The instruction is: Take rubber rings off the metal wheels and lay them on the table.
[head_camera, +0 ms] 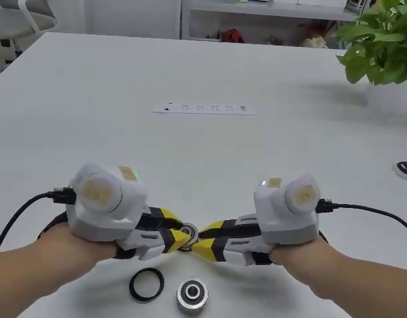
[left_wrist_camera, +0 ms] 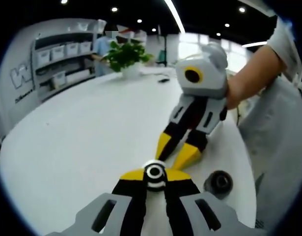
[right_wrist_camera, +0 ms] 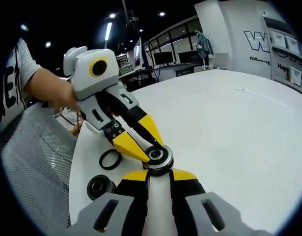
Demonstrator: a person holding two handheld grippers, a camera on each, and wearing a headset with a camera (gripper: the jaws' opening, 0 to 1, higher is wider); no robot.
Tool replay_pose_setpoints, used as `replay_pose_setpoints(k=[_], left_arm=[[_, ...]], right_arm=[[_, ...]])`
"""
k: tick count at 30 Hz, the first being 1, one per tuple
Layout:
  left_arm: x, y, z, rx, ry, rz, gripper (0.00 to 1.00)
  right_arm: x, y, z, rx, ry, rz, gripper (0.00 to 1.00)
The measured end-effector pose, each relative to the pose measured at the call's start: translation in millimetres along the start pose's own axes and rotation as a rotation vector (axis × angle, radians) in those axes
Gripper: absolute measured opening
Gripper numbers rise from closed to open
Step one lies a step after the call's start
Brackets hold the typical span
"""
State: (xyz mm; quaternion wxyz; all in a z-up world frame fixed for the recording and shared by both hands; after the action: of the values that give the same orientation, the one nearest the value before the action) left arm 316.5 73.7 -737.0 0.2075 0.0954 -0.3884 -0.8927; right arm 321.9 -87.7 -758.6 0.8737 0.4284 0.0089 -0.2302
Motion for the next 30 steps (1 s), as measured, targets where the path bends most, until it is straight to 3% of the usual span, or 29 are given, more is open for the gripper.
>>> replay_pose_setpoints(k=[4,7,11,15,21,24,30], left_arm=[[0.3,-0.7,0.2,-0.001,0.005,0.018,0.14],[1.2,-0.9,0.2,0.001,0.009,0.019,0.13],[1.7,-1.4,-0.2,0.005,0.013,0.023,0.13],[1.9,-1.4,-0.1,0.004,0.014,0.015,0.13],[2.6,-2.3,0.4,0.010,0.021,0.020,0.13],[2.8,-2.0,0.6,0.004,0.023,0.017,0.12],[2.9,-1.4,0.3,-0.007,0.025,0.015,0.12]], right_arm=[[-0.8,-0.4,0.1,-0.001,-0.008,-0.003,0.13],[1.0,-2.9,2.6,-0.014,-0.004,-0.015,0.05],[0.9,-3.3,2.5,-0.005,-0.009,-0.037,0.04],[4.3,-5.4,2.0,0.025,0.003,-0.166,0.00],[5.8,-6.2,4.0,0.057,0.010,-0.230,0.00],[8.6,-5.6,7.2,0.101,0.012,-0.297,0.00],[8.2,-1.1,8.2,0.140,0.019,-0.341,0.00]])
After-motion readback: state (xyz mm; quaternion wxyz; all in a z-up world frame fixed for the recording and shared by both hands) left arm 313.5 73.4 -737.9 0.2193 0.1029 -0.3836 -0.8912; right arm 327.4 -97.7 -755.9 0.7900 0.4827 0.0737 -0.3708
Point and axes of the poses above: the centre of the closed fingertips' face, and the gripper's own axes: z roughly backward along the fingers, x roughly to its right, y roughly out of its top, the point moved 10 cm from there along z, roughly backward along the fingers, and after that the axes turned 10 degrees about -x, right-handed, at the moved point
